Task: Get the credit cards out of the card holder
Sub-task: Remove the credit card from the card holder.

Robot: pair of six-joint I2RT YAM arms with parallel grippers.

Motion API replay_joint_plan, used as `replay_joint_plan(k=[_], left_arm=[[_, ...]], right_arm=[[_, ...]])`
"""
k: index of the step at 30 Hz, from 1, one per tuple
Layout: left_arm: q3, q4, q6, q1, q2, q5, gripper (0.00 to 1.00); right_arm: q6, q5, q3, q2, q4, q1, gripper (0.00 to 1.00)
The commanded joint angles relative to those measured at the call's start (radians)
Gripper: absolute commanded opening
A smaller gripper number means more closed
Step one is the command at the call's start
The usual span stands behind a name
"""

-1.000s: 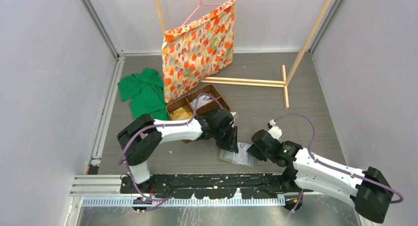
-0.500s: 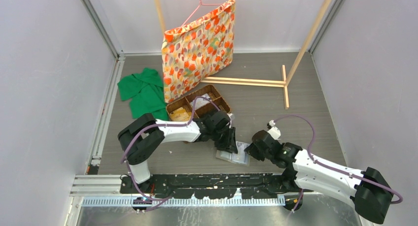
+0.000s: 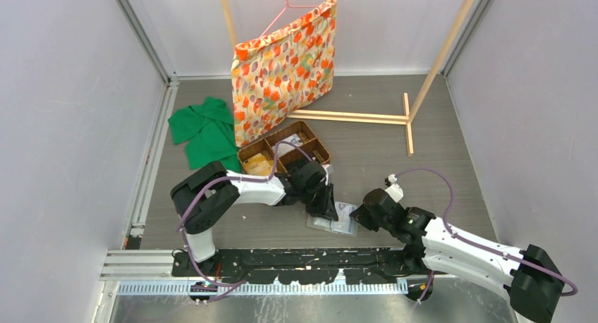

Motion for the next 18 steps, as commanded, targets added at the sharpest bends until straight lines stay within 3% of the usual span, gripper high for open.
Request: replay_joint_plan(k=[1, 7, 18], left_arm=[[-0.022, 0.103, -0.036, 0.004, 0.031, 0.018, 0.24], [-0.020, 0.082, -0.033, 0.005, 0.017, 0.004, 0.01], [0.023, 0.097, -0.016, -0.013, 0.075, 0.047, 0.01]], right_arm=[[0.006, -0.005, -0.032, 0.007, -0.070, -0.003, 0.09], [0.006, -0.006, -0.036, 0.017, -0.072, -0.003, 0.09], [-0.013, 0.075, 0.057, -0.129, -0.327, -0.006, 0.09]])
